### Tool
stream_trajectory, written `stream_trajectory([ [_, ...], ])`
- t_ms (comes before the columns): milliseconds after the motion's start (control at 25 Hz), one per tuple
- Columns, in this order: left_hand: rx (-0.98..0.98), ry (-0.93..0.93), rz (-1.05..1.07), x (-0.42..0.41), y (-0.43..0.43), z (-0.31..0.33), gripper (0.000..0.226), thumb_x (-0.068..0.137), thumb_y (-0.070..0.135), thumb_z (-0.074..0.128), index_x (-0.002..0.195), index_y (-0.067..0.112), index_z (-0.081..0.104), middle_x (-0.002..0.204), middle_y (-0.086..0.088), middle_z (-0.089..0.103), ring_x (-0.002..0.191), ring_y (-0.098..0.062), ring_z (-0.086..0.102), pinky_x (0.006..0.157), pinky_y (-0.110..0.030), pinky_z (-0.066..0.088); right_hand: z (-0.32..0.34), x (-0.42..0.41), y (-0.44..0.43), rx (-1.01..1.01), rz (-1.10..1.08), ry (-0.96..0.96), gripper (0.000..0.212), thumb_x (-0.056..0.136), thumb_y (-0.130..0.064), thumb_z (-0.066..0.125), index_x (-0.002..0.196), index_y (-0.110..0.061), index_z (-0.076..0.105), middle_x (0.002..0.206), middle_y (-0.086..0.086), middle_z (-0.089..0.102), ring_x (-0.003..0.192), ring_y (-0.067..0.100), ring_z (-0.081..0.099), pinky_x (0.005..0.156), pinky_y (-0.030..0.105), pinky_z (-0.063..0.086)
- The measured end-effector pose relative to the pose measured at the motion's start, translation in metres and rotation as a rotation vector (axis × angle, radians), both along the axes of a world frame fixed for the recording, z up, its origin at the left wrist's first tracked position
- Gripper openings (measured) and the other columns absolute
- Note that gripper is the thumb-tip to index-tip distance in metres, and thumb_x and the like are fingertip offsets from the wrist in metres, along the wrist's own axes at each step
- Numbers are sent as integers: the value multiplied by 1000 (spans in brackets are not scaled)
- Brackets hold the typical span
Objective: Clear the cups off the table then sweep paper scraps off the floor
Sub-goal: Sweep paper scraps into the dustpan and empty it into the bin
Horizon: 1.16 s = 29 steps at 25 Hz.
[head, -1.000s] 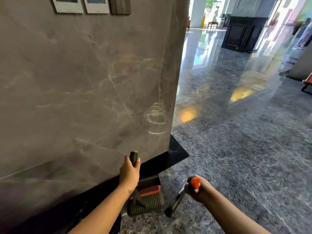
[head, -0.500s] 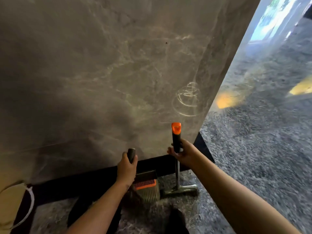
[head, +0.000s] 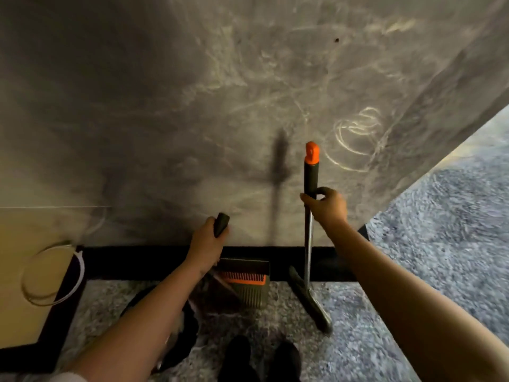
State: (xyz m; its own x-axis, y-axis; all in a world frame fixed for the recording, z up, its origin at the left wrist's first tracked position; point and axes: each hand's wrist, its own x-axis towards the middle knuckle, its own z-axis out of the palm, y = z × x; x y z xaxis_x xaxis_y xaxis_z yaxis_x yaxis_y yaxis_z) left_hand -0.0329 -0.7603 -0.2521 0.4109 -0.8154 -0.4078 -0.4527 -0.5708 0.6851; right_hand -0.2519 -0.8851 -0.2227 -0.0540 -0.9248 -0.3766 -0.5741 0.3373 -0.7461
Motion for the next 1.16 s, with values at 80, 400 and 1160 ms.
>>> stream_trajectory([
  [80, 10, -7, -20, 2, -7, 0, 18, 97, 26, 49, 102, 9, 46, 68, -10, 49, 42, -17, 47, 31, -18, 37, 8, -3, -20, -169, 52, 214, 32, 80, -26, 69, 106, -8, 65, 97, 15, 66, 83, 29, 64, 71, 27, 48],
  [400, 12, 8, -56, 17, -34, 9, 19, 98, 27, 46, 102, 9, 46, 70, -9, 52, 37, -13, 49, 32, -18, 38, 46, -12, -72, -608, 39, 211, 31, 85, -17, 62, 112, -7, 51, 102, 16, 65, 89, 33, 61, 68, 33, 45],
  [1160, -5, 26, -33, 19, -53, 9, 23, 97, 29, 49, 97, 6, 47, 72, -8, 50, 40, -19, 50, 32, -22, 39, 46, -12, -82, -717, 448, 233, 38, 83, -2, 61, 118, 1, 46, 113, 19, 55, 90, 37, 59, 71, 38, 49],
])
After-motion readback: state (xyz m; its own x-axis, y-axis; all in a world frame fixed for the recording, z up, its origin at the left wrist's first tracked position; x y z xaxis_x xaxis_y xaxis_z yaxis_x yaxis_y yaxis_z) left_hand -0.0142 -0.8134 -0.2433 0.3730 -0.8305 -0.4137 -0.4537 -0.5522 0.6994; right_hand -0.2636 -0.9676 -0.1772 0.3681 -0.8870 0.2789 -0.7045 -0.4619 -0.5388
